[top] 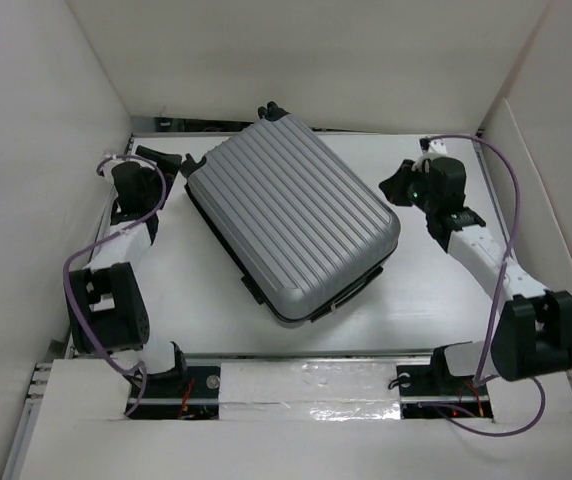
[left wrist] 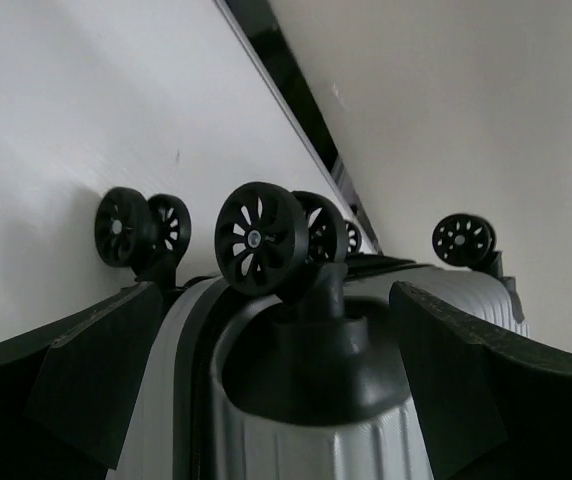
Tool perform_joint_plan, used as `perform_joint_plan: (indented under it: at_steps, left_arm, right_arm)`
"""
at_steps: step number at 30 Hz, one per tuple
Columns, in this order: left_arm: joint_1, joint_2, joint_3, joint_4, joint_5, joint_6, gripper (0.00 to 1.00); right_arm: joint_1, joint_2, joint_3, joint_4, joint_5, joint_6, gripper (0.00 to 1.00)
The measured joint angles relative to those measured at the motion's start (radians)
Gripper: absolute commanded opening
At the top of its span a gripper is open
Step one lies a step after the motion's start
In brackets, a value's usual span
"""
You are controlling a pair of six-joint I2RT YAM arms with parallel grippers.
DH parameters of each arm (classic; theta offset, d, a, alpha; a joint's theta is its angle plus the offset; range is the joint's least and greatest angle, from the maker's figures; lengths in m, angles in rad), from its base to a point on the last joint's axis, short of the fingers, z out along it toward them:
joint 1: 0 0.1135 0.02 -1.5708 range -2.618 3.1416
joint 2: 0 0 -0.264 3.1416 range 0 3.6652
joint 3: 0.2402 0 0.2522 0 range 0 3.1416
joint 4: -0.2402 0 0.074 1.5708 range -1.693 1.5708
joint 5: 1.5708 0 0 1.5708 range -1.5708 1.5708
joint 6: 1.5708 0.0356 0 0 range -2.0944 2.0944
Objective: Pack the luggage
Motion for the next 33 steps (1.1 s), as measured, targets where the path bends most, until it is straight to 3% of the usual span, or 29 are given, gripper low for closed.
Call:
perform_joint_plan:
  at_steps: [4, 11, 19, 24, 27, 33]
  left_arm:
    - [0.003, 0.138, 0.076, 0.017, 0.115, -0.014, 0.99]
    - [0.003, 0.237, 0.157, 0.12, 0.214, -0.05, 0.99]
    - [-0.002, 0.33, 0.165, 0.132, 0.224, -0.086, 0.99]
    - [-0.004, 0.371, 0.18, 0.154, 0.243, -0.11, 0.92]
    - [-0.005, 0.397, 0.198, 0.185, 0.248, -0.129, 0.81]
    - [-0.007, 0.411, 0.194, 0.257, 0.247, -0.177, 0.36]
  right_arm:
    - [-0.005, -0.125, -0.143, 0.055, 0.011, 0.022, 0.37]
    - [-0.007, -0.209, -0.226, 0.132, -0.001, 0.032, 0.43]
    - [-0.001, -0.214, -0.236, 0.156, 0.0, 0.033, 0.44]
    - [0.005, -0.225, -0.242, 0.158, 0.003, 0.032, 0.44]
    - [0.006, -0.235, -0.254, 0.165, 0.007, 0.033, 0.44]
    - [0.013, -0.269, -0.269, 0.164, 0.019, 0.031, 0.44]
